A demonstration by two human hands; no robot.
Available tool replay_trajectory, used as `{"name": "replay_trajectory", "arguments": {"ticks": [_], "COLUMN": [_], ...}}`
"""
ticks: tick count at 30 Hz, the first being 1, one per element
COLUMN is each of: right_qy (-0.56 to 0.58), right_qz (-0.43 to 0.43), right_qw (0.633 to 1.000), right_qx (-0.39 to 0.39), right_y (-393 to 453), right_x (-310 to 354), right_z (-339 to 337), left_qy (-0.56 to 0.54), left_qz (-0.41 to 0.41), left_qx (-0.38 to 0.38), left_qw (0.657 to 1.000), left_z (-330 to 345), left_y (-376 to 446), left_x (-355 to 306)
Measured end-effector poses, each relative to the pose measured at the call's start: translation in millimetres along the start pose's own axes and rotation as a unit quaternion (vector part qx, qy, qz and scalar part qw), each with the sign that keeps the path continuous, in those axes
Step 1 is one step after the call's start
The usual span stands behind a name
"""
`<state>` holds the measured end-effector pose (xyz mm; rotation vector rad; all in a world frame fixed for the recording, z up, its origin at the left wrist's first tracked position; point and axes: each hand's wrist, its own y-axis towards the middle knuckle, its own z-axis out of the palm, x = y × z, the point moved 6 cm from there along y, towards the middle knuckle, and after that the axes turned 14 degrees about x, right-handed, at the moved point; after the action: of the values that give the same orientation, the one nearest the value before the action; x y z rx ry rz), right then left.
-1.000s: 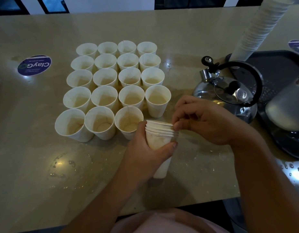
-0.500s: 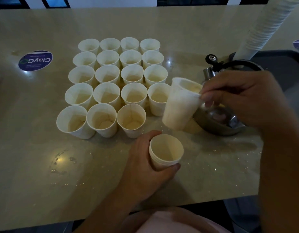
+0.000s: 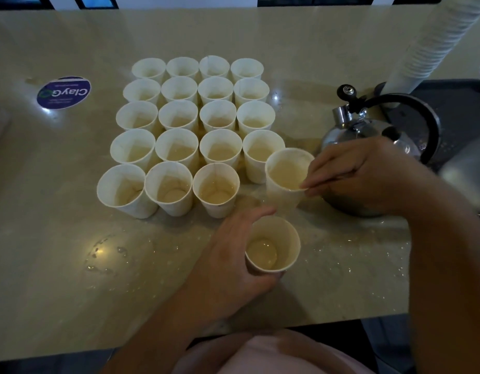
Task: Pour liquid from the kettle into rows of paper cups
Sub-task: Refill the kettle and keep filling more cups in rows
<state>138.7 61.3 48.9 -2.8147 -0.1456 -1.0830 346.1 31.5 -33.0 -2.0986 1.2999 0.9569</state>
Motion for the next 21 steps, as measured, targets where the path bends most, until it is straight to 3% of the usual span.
{"name": "replay_trajectory", "arguments": {"ticks": [6,13,17,19,21], "right_qy": [-0.023,-0.002,0.008,0.011,0.015], "right_qz": [0.001,0.024,0.027,0.04,0.049], "right_qw": [0.999,0.999,0.998,0.999,0.993], "right_qx": [0.035,0.024,0.062,0.023,-0.103], "right_y": [21,33,28,18,3], "right_x": [-15,-26,-18,-17,-16], "right_z": [41,44,39,25,1], "left_qy": [0.028,0.072,0.088,0.075,0.052], "left_qz": [0.019,0.028,0.03,0.033,0.027], "left_qx": [0.01,0.018,0.028,0.021,0.005], "left_qw": [0.999,0.997,0.995,0.996,0.998], "left_z": [-4,-13,-22,-30,-42], "left_y": [0,2,2,1,5], "left_x": [-5,-13,-27,-35,-40]}}
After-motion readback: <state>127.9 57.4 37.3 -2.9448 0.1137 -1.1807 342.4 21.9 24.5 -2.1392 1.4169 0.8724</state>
